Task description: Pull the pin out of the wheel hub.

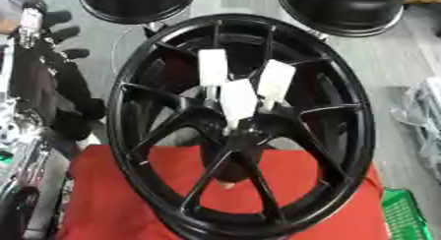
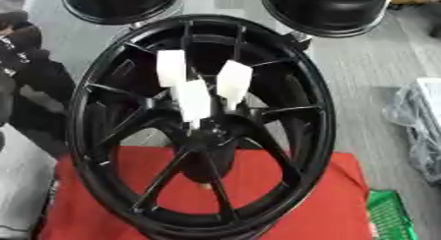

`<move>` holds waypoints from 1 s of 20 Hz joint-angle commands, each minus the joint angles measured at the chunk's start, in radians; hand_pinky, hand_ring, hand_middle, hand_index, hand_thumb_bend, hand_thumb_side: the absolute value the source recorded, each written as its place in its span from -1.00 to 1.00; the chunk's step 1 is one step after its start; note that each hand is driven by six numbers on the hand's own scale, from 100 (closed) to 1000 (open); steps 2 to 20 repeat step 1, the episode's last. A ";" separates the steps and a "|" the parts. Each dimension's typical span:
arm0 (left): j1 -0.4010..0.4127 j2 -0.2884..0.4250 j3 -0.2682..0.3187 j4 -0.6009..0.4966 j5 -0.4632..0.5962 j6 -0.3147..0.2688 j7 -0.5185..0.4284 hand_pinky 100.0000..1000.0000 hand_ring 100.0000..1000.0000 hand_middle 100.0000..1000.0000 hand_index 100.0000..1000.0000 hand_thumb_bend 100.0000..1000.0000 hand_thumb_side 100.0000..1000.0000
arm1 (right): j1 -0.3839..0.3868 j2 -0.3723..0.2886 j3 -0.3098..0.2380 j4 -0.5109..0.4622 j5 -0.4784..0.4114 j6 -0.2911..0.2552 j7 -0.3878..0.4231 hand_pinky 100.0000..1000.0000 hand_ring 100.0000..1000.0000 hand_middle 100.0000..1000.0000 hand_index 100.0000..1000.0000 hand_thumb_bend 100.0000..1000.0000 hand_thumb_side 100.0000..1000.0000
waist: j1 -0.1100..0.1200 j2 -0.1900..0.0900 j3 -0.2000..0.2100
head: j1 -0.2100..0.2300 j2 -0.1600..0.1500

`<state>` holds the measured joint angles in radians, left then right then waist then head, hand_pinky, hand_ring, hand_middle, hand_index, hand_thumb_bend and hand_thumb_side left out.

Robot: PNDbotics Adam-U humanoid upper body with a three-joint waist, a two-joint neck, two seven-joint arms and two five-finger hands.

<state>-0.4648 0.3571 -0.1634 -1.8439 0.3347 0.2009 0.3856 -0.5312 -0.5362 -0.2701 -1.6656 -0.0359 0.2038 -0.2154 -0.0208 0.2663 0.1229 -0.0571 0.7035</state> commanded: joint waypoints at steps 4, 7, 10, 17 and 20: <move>-0.021 0.002 0.001 -0.023 -0.002 -0.006 -0.003 0.21 0.53 0.50 0.28 -0.92 0.47 | -0.032 0.012 0.000 -0.029 -0.062 0.003 0.026 0.51 0.25 0.04 0.47 -1.00 0.19 | 0.005 -0.012 0.004 | -0.003 -0.015; -0.021 0.002 0.001 -0.023 -0.002 -0.006 -0.003 0.21 0.53 0.50 0.28 -0.92 0.47 | -0.032 0.012 0.000 -0.029 -0.062 0.003 0.026 0.51 0.25 0.04 0.47 -1.00 0.19 | 0.005 -0.012 0.004 | -0.003 -0.015; -0.021 0.002 0.001 -0.023 -0.002 -0.006 -0.003 0.21 0.53 0.50 0.28 -0.92 0.47 | -0.032 0.012 0.000 -0.029 -0.062 0.003 0.026 0.51 0.25 0.04 0.47 -1.00 0.19 | 0.005 -0.012 0.004 | -0.003 -0.015; -0.021 0.002 0.001 -0.023 -0.002 -0.006 -0.003 0.21 0.53 0.50 0.28 -0.92 0.47 | -0.032 0.012 0.000 -0.029 -0.062 0.003 0.026 0.51 0.25 0.04 0.47 -1.00 0.19 | 0.005 -0.012 0.004 | -0.003 -0.015; -0.021 0.002 0.001 -0.023 -0.002 -0.006 -0.003 0.21 0.53 0.50 0.28 -0.92 0.47 | -0.032 0.012 0.000 -0.029 -0.062 0.003 0.026 0.51 0.25 0.04 0.47 -1.00 0.19 | 0.005 -0.012 0.004 | -0.003 -0.015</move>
